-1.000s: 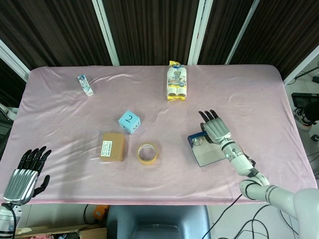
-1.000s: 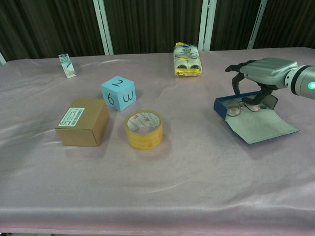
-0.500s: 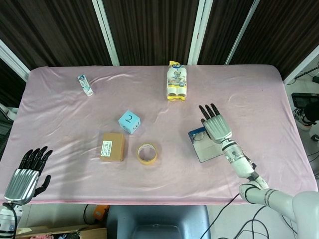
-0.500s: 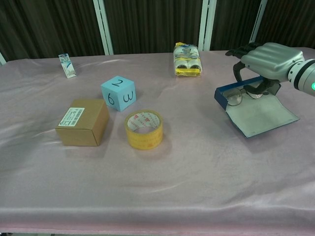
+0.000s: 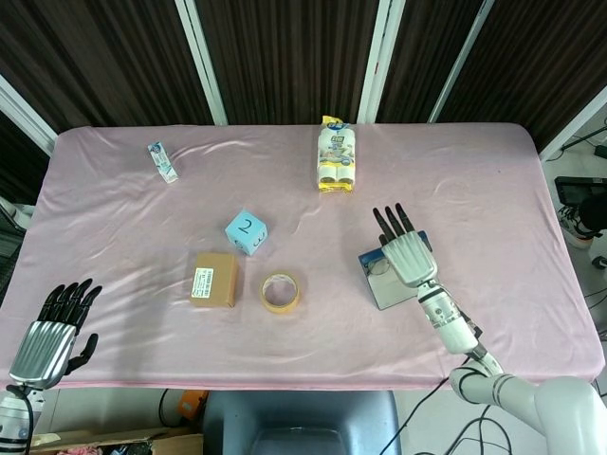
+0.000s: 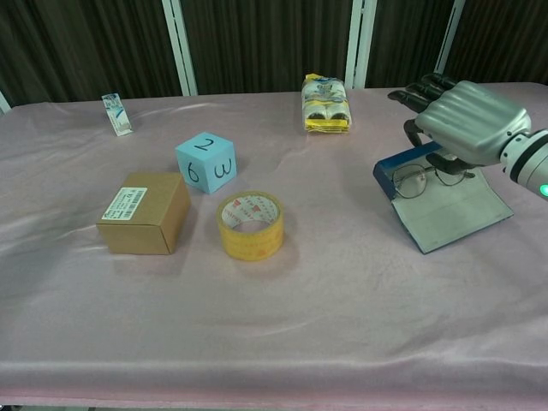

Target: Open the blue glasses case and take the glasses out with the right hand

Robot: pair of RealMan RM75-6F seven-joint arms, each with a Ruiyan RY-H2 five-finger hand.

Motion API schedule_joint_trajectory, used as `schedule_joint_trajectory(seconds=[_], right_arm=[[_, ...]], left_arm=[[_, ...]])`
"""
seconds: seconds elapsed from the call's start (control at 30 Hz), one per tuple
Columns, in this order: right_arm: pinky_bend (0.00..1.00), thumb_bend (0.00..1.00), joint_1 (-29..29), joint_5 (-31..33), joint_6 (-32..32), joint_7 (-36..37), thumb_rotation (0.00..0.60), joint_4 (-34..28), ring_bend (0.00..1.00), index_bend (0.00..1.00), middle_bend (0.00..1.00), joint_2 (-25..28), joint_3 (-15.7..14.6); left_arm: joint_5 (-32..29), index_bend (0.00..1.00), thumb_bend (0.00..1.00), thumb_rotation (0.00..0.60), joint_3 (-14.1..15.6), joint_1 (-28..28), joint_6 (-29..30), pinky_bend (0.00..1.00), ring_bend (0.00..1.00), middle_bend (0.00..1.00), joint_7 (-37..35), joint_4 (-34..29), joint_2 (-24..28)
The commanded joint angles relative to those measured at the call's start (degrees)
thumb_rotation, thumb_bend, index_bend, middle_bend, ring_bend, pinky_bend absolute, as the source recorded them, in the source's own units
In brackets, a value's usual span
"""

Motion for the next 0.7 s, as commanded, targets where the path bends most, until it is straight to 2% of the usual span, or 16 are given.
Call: schedule_joint_trajectory(seconds=[0.03, 0.43, 0.7], right_arm=[[0.00, 0.58, -0.4, -0.7, 1.0, -0.2, 0.600, 0.8, 0.00, 0.58, 0.12, -1.0, 0.0], [0.00, 0.58, -0.8, -1.6, 1.3, 1.9, 0.600, 5.8, 0.00, 0.58, 0.12, -4.1, 0.7], [0.00, 0.58, 0.7, 0.3, 0.6, -0.3, 0.600, 11.7, 0.00, 0.57, 0.12, -6.2, 3.9]], left_arm=[[0.0, 0.00, 0.42, 0.600, 0.0, 0.0, 0.0, 0.05, 0.00, 0.00, 0.0, 0.0, 0.0], [-0.2, 0.00, 0.42, 0.600, 0.0, 0.0, 0.0, 0.05, 0.00, 0.00, 0.1, -0.1, 0.0], [-0.2, 0.00, 0.42, 0.600, 0.0, 0.0, 0.0, 0.05, 0.00, 0.00, 0.1, -0.1, 0.0]])
